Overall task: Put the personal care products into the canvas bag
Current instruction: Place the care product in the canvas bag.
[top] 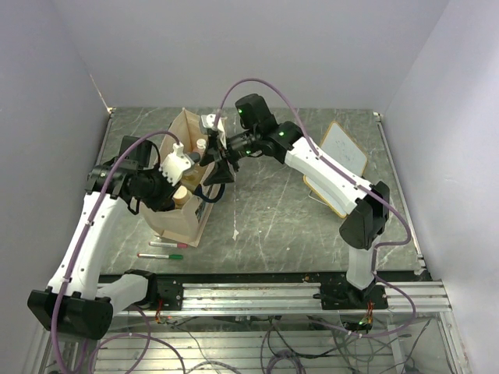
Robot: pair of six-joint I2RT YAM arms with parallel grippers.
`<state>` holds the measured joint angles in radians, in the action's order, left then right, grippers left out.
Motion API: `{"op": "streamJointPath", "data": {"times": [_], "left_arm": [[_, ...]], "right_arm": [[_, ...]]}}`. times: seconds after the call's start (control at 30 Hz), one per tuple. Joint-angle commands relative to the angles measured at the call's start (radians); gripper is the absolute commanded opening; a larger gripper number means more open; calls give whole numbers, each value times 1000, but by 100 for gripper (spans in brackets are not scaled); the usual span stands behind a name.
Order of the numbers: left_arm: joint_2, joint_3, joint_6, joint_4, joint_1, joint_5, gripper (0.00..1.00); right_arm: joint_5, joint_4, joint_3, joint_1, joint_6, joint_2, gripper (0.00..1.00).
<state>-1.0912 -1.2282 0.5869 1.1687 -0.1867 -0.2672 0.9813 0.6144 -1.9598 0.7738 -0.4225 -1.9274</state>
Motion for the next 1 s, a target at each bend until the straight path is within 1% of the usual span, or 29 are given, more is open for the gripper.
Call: {"op": "streamJointPath", "data": {"times": [0.0, 0.17, 0.37, 0.5, 0.67, 0.83, 0.97], "left_arm": [[-22, 7, 66, 7, 4, 20, 7], [-54, 0, 102, 35, 4, 27, 7], [-58, 3, 75, 5, 4, 25, 7], [-55, 26, 67, -10, 5, 20, 7], [-48, 75, 61, -47, 4, 52, 13], [-26, 108, 87, -51, 4, -25, 19], [-15, 122, 96, -75, 4, -25, 17]], "right_arm": [[-13, 56, 35, 3, -65, 43, 63], [-46, 71, 87, 2, -100, 82, 63], [-63, 60, 149, 2, -122, 127, 64], [-54, 66, 153, 4, -131, 131, 64], [-58, 71, 154, 4, -144, 135, 64], [-75, 75, 177, 4, -159, 146, 64], [-80, 72, 198, 4, -165, 158, 64]]}}
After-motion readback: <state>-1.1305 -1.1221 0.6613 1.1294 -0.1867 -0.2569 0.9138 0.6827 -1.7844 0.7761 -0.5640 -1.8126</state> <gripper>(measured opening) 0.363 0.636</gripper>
